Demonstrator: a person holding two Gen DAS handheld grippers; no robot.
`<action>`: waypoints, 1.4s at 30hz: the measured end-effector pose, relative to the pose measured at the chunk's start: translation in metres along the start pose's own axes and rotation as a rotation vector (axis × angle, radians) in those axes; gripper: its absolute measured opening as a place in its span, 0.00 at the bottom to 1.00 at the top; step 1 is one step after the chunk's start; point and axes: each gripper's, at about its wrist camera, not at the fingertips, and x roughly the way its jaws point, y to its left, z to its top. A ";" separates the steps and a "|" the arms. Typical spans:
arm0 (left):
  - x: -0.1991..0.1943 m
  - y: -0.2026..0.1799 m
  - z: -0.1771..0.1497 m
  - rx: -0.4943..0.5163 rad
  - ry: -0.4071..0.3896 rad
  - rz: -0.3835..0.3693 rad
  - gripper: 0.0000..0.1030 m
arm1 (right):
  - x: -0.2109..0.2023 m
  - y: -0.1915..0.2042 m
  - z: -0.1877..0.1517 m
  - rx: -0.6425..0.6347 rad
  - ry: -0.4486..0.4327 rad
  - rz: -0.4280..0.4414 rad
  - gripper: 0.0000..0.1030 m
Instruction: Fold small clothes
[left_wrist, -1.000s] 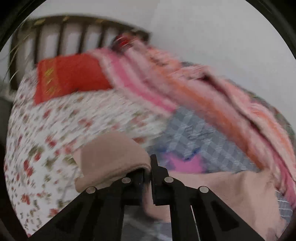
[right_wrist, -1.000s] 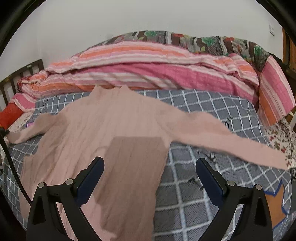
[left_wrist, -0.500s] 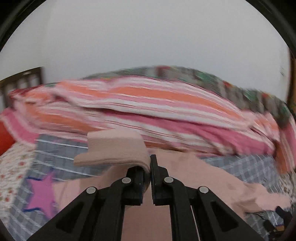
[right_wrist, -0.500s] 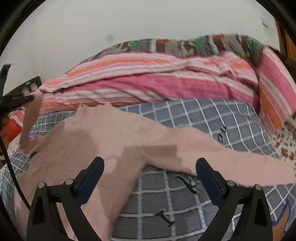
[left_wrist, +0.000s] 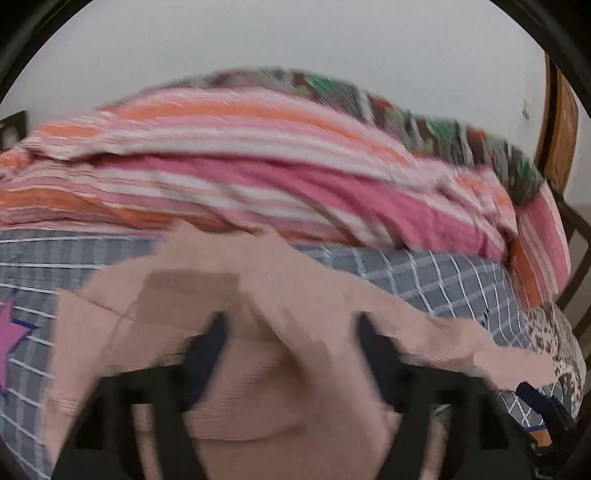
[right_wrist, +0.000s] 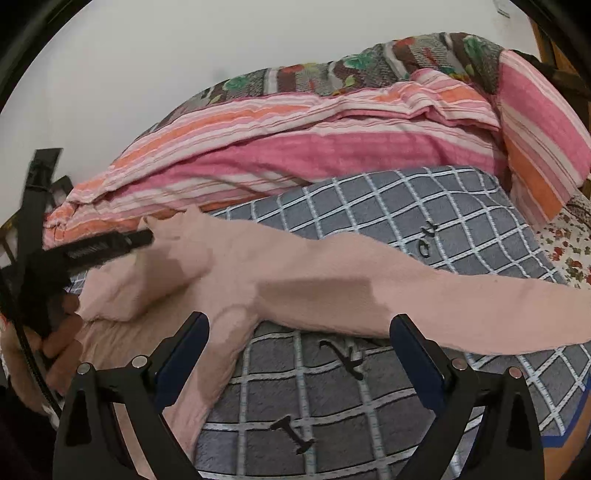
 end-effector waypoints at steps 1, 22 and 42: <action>-0.010 0.018 0.000 -0.020 -0.019 0.013 0.75 | 0.001 0.004 0.000 -0.007 0.000 0.013 0.94; 0.033 0.210 -0.032 -0.147 0.202 0.077 0.56 | 0.118 0.140 0.030 -0.146 0.233 0.047 0.70; 0.024 0.211 -0.032 -0.159 0.156 0.024 0.20 | 0.117 0.044 0.031 0.103 0.259 0.039 0.27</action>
